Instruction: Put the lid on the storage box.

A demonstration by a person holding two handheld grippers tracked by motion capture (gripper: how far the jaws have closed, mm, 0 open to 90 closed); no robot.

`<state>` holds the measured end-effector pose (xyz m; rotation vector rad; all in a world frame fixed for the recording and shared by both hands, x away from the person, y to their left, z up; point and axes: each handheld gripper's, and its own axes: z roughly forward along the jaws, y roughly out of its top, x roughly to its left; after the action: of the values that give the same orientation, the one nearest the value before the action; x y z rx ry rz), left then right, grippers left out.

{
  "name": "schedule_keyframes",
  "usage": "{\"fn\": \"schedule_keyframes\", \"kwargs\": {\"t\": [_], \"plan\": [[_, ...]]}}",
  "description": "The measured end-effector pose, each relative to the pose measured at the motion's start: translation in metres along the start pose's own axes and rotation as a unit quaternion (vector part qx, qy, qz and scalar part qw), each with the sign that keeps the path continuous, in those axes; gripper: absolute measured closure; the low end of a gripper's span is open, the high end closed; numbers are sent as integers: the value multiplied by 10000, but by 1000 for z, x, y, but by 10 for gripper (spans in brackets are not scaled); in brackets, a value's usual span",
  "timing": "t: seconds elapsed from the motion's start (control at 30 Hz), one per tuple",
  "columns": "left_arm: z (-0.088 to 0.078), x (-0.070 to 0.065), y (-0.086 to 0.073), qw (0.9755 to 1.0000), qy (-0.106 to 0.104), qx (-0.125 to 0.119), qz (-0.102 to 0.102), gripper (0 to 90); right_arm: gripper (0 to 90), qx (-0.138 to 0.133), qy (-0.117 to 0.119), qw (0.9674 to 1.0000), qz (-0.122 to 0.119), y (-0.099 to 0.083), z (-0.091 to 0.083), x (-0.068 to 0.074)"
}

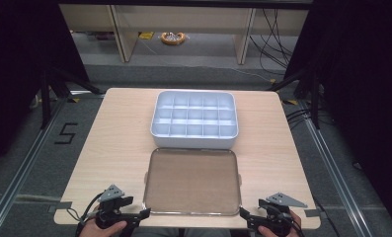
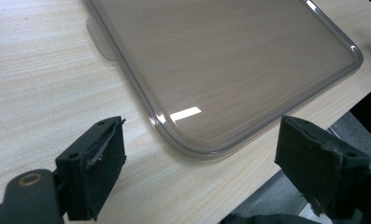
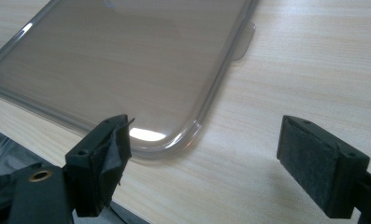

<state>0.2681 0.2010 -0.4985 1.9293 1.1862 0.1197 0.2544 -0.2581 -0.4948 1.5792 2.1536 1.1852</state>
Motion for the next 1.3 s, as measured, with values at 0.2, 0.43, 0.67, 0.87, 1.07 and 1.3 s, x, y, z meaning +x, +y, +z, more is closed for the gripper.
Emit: {"fn": "schedule_keyframes", "kwargs": {"t": [0.2, 0.43, 0.67, 0.87, 1.07, 1.3], "plan": [[2, -1, 0, 9998, -23, -124, -154, 152, 188, 14, 48, 10000, 59, 1, 0, 0], [2, -1, 1, 9993, -112, -189, -298, 153, 188, -12, 107, 9998, 144, 1, 1, -1], [6, -8, 6, 9991, -245, -263, -241, 173, 201, -78, 261, 9990, 344, 3, 6, 1], [13, -7, 14, 9986, -311, -222, -355, 210, 243, -66, 270, 9993, 261, 9, 13, 1], [14, 15, 25, 9991, -177, -117, -369, 297, 262, -57, 431, 9982, 407, 14, 24, -2], [26, 27, 28, 9991, -202, 126, -360, 398, 268, 25, 438, 9974, 579, 19, 32, -3]]}}
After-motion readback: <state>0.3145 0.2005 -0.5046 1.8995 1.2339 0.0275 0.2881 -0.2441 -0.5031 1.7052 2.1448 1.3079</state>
